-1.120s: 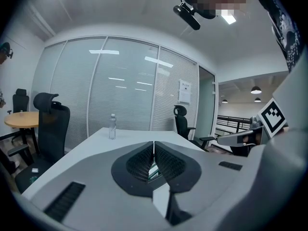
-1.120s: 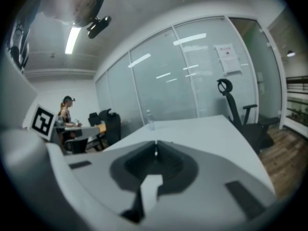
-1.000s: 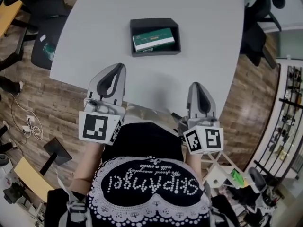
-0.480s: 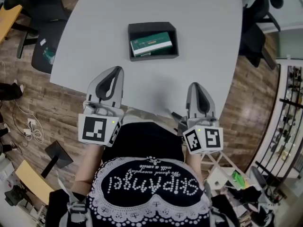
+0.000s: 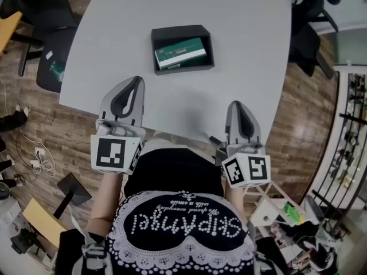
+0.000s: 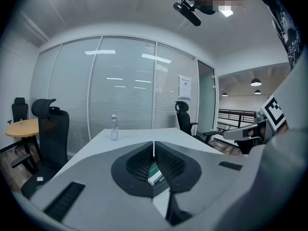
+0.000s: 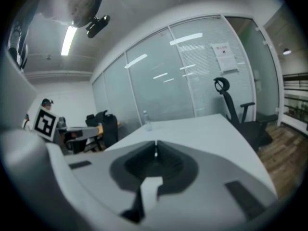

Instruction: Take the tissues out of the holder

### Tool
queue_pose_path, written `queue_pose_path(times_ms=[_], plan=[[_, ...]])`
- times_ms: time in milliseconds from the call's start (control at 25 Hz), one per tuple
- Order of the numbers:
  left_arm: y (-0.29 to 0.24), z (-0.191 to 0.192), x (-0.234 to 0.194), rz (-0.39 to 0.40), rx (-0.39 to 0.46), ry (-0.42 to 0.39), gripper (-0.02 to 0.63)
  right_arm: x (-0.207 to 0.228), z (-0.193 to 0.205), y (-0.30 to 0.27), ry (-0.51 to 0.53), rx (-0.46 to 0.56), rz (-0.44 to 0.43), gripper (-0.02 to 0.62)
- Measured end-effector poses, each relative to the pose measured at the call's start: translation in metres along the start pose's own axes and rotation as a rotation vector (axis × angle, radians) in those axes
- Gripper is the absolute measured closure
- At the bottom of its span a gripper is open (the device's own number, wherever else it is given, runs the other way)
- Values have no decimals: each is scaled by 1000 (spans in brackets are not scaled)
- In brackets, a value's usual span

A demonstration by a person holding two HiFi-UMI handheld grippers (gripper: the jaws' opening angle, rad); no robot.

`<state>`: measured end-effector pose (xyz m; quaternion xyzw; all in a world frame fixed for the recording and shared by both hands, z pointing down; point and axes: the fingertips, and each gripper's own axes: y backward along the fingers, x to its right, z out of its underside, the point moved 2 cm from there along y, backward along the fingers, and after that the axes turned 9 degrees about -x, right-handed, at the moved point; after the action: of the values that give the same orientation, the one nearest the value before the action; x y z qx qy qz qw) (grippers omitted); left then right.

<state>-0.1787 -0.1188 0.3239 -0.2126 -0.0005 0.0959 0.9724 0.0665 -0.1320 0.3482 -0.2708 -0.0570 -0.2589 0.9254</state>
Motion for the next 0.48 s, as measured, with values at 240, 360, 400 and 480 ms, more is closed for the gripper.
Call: queue_pose_path(times_ms=[240,360,400,480], plan=[[-12,-12,-2,60,10,-16,531,5,1,4,-17,1,28,561],[-22,-17,2,99,8,-46,494,8,3,7,-28,2,47,561],[-26,-19,4,113,3,-57,479,10,3,8,-31,3,53,561],[-34,-18,8,145,-25,-75,448,12,4,9,-37,4,63,561]])
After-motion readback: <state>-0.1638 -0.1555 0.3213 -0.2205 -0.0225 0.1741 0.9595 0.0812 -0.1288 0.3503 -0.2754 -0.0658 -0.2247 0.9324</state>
